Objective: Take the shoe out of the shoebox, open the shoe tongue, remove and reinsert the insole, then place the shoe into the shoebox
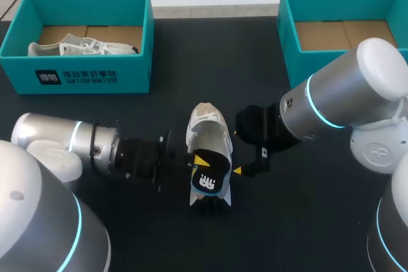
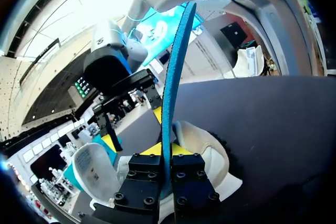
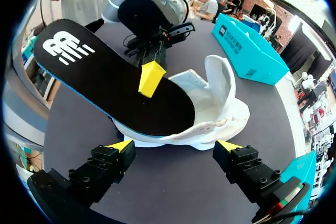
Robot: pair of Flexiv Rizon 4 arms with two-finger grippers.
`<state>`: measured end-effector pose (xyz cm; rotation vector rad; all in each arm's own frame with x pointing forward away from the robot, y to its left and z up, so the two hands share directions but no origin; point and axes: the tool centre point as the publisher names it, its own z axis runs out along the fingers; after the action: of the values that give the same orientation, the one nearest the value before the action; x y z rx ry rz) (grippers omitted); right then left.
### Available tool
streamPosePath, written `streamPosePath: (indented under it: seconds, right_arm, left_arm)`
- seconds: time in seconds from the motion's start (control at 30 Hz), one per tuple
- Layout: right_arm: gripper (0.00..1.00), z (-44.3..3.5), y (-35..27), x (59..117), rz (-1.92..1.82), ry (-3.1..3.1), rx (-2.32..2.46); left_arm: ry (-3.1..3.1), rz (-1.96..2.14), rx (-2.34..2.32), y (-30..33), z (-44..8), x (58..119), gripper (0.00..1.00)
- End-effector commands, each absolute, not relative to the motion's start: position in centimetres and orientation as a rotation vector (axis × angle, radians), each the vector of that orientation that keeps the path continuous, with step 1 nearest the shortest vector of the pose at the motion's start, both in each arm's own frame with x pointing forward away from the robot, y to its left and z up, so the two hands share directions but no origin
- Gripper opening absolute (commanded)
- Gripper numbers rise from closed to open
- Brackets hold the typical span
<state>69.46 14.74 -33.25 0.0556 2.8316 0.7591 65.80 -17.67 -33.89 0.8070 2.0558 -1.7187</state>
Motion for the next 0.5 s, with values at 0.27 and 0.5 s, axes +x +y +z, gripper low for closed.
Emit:
streamPosePath:
  seconds: [0.27,0.5]
  right_arm:
    - [1.0,-33.4,14.8,69.3,0.759,2.829,0.057]
    - [1.0,-33.4,14.8,69.3,0.759,2.829,0.057]
  left_arm:
    - [2.058,-1.658,0.833,-18.5,-36.3,68.4,0.0]
    - [2.073,-1.686,0.817,-18.3,-35.0,67.7,0.35]
